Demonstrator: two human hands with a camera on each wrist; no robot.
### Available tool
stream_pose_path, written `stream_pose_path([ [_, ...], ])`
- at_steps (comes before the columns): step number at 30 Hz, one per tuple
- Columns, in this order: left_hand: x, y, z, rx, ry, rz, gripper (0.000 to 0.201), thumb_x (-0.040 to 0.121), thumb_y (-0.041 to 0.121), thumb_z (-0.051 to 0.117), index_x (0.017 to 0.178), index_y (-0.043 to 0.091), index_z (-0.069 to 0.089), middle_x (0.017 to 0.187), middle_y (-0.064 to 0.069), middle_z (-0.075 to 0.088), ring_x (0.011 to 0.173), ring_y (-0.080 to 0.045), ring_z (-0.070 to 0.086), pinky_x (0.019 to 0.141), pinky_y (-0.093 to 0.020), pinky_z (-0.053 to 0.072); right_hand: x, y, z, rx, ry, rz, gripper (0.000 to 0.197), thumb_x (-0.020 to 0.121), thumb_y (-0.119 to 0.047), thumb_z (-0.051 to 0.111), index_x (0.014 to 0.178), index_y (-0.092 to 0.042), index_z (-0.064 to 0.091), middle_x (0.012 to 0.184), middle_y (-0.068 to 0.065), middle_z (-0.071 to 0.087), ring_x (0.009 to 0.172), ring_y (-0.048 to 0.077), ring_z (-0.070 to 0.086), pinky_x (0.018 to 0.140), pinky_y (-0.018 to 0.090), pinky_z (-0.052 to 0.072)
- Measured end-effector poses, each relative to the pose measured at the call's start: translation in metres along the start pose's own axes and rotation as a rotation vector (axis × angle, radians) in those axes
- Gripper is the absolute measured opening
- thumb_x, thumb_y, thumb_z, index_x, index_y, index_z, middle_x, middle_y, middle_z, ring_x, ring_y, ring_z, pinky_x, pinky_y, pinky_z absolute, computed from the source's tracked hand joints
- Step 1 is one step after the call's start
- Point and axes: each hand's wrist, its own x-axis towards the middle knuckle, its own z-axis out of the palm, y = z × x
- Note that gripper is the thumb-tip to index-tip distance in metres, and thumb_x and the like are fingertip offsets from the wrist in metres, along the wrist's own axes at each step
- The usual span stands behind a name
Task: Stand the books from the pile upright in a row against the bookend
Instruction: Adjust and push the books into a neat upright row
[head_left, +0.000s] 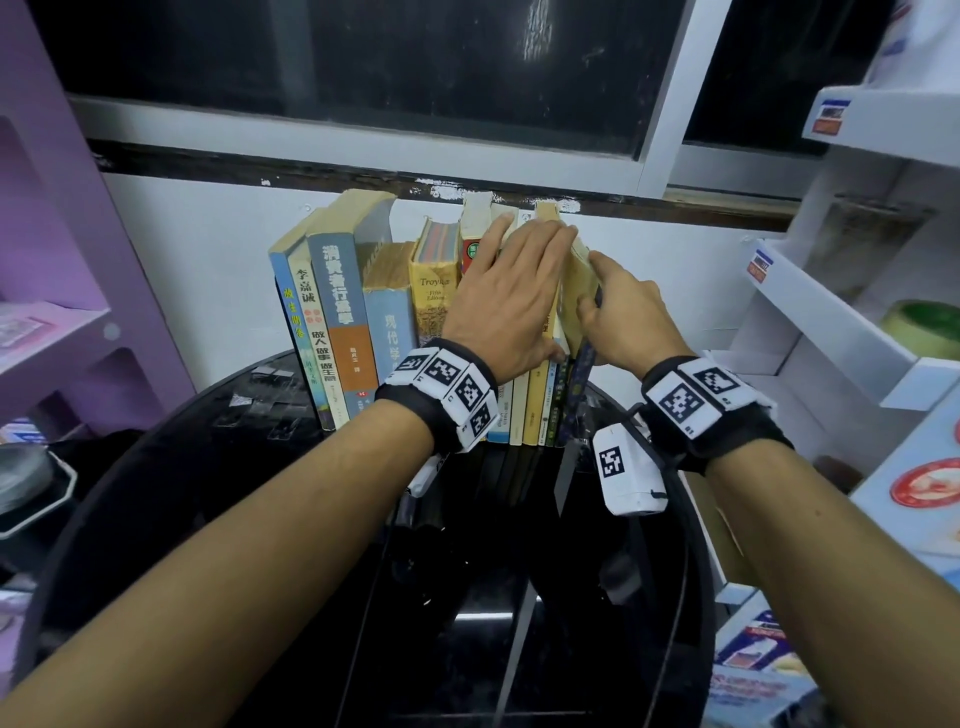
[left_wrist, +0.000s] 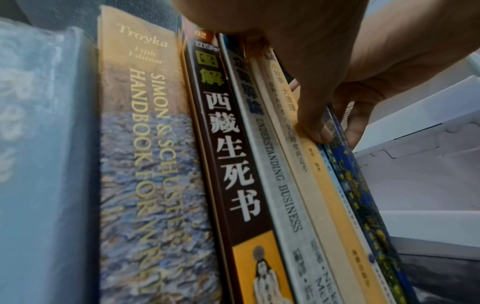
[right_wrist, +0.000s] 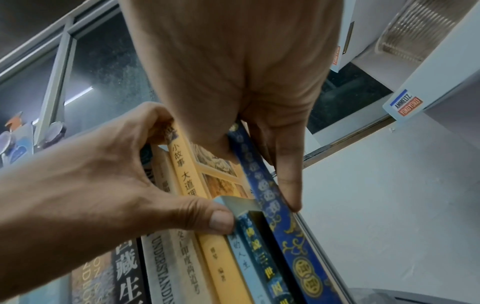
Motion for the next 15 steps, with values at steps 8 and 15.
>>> stream_pose_path([
  [8, -0.002, 0.002, -0.005, -0.035, -0.005, 0.001, 0.115, 0.054, 0.066, 0.077, 0.142, 0.005, 0.036, 0.143, -0.010, 0.045, 0.131, -0.025, 0.042, 0.111, -0.039, 0.023, 0.002, 0.003, -0.004, 0.041, -0.008, -0.034, 0.039, 0.098, -0.021, 0.044, 0.137, -0.022, 0.043, 0.110, 0.019, 0.063, 0.108, 0.040, 0.054, 0.093, 0.052, 0.049],
  [15, -0.001, 0.000, -0.010, -0.048, -0.027, 0.011, 0.114, 0.051, 0.062, 0.081, 0.141, 0.006, 0.038, 0.143, -0.009, 0.045, 0.131, -0.023, 0.043, 0.108, -0.037, 0.023, 0.002, -0.005, -0.003, 0.035, -0.045, -0.025, 0.045, 0.094, -0.025, 0.041, 0.139, -0.024, 0.040, 0.113, 0.023, 0.059, 0.109, 0.045, 0.054, 0.083, 0.060, 0.053],
])
